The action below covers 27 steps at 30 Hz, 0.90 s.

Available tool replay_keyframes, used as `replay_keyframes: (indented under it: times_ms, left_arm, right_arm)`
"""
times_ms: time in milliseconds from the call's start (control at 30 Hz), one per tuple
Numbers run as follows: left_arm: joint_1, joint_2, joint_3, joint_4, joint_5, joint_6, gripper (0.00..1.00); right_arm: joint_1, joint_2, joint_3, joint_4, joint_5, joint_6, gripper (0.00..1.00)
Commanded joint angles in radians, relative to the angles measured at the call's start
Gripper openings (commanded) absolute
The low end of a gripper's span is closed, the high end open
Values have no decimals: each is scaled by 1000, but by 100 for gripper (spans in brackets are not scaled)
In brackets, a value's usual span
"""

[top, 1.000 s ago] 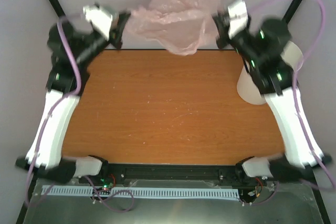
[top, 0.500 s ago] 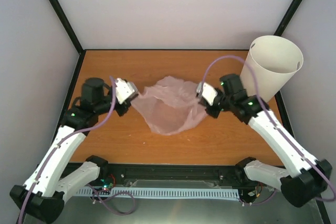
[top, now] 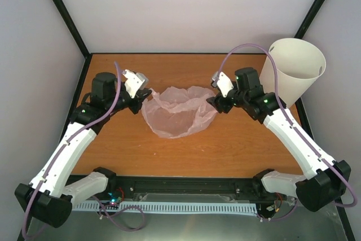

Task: Put the trash bags into the trash bin

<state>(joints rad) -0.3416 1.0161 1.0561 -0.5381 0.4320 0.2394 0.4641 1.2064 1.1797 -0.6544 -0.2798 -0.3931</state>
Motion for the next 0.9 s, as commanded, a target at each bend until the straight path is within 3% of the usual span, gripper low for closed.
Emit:
replay_keyframes:
  times_ms: [0, 133, 233, 433, 533, 667, 733, 867]
  left_arm:
    - [2, -31, 28, 38, -1, -122, 1]
    - [8, -40, -1, 38, -7, -141, 1]
    - [17, -40, -10, 43, -9, -152, 1]
    - [50, -34, -31, 58, -5, -181, 1]
    - [67, -37, -42, 67, 6, -196, 1]
    - [91, -41, -40, 51, -4, -201, 1]
    - [105, -39, -33, 40, -21, -213, 1]
    - [116, 49, 90, 31, -71, -230, 1]
  right_arm:
    - [-48, -41, -67, -17, 24, 159, 78]
    - [-106, -94, -188, -91, -115, 218, 83]
    - [-110, -154, -269, -120, -244, 163, 83]
    - [-113, -107, -309, -56, -267, 180, 80]
    - [-113, -105, -314, 3, -268, 160, 61]
    - [-113, -66, -246, -33, -282, 159, 19]
    - [-113, -56, -191, -76, -266, 158, 4]
    - [-116, 53, 51, -93, -203, 185, 3]
